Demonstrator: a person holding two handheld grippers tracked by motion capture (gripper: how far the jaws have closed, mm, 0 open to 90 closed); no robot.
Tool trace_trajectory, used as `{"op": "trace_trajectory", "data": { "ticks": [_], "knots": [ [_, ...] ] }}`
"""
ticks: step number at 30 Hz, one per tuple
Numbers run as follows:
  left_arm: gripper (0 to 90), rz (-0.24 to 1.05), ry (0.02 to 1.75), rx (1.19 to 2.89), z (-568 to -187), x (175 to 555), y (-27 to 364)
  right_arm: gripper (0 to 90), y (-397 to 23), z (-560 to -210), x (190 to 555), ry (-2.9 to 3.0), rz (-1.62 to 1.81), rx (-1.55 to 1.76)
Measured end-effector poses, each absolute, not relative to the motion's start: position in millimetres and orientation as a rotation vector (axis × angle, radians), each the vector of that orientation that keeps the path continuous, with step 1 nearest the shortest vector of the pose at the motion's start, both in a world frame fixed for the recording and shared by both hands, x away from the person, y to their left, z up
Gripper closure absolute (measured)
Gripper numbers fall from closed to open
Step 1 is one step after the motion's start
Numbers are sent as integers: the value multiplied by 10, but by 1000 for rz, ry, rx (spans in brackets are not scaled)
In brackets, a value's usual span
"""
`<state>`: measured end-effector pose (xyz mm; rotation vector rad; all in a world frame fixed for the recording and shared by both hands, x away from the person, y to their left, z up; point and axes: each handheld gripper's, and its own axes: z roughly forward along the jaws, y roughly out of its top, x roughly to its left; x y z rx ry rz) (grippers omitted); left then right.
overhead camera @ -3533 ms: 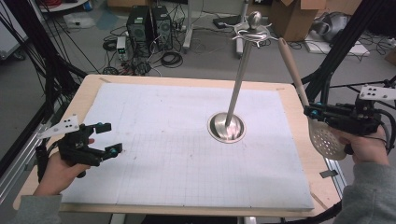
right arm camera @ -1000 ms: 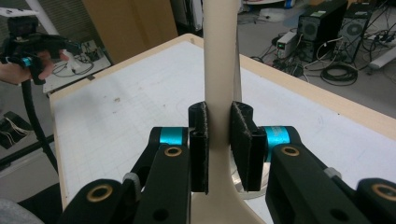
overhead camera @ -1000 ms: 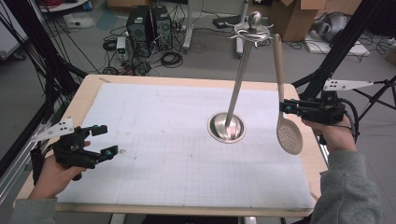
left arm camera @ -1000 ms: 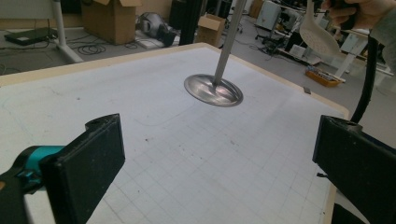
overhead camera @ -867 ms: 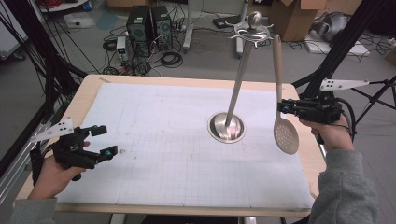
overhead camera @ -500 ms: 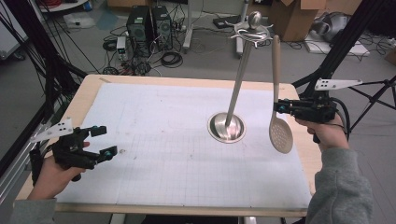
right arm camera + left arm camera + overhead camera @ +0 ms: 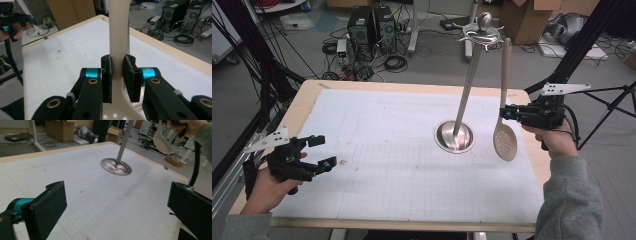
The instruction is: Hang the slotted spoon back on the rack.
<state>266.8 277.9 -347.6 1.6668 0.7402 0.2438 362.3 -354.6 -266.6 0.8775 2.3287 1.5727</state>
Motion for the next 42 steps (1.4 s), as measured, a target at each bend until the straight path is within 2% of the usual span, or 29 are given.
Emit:
{"op": "trace_trajectory", "data": {
  "ticks": [33,40,42],
  "knots": [
    [26,263,768,1660,-3518,2666,2882,779,-3290,-2774,3911,2285,1488,794],
    [26,255,778,1675,-3561,2682,2866,764,-3287,-2792,3900,2253,1465,826],
    [26,264,779,1675,-3563,2683,2865,731,-3294,-2803,3897,2234,1470,842]
  ]
}}
